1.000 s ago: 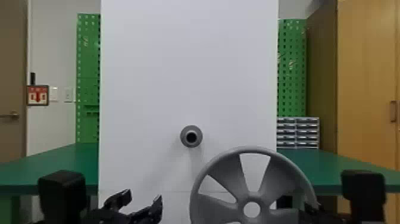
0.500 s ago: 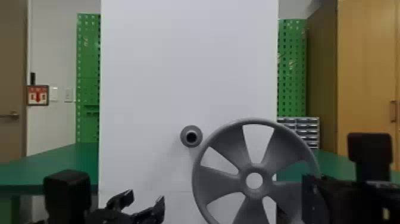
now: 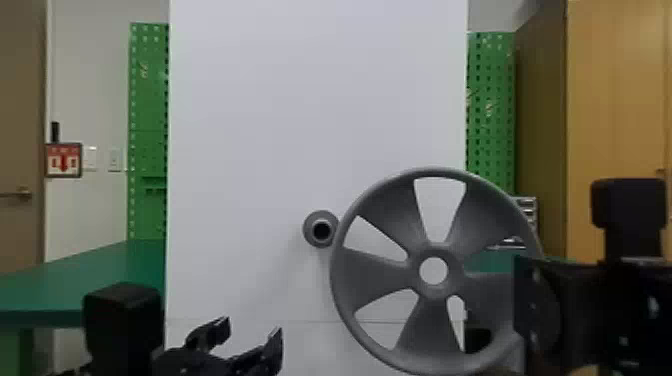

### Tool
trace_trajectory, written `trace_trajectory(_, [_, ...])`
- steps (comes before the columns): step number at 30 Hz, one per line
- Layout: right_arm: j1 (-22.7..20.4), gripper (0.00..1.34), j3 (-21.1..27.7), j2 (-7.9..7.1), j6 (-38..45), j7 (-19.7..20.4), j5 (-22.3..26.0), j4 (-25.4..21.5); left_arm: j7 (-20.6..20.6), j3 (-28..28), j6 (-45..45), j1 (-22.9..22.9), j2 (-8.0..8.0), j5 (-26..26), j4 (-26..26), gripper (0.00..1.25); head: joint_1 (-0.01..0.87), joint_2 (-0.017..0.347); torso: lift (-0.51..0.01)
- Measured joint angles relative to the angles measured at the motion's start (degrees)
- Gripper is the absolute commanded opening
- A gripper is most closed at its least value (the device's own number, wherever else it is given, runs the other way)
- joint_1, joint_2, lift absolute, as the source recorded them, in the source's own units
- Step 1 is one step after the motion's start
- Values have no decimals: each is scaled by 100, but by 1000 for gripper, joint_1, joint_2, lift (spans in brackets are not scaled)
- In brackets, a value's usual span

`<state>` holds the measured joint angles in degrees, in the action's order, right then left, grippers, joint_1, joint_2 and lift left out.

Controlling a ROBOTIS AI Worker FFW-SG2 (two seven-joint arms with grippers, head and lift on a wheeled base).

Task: Hold the wheel and insert it

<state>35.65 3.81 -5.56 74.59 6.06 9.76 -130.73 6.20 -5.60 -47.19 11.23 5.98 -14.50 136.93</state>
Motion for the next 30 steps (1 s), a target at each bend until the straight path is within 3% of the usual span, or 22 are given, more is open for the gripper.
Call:
trace_trajectory(19, [563,244,-70,-25,55,0,71,319,-24,-43,-9,21,0,-4,0,755,0,29,-488])
trace_trajectory(30, [649,244,-69,-24,56,8,83,393,-31,-55,-10,36,9,0,0,755,0,29,-488])
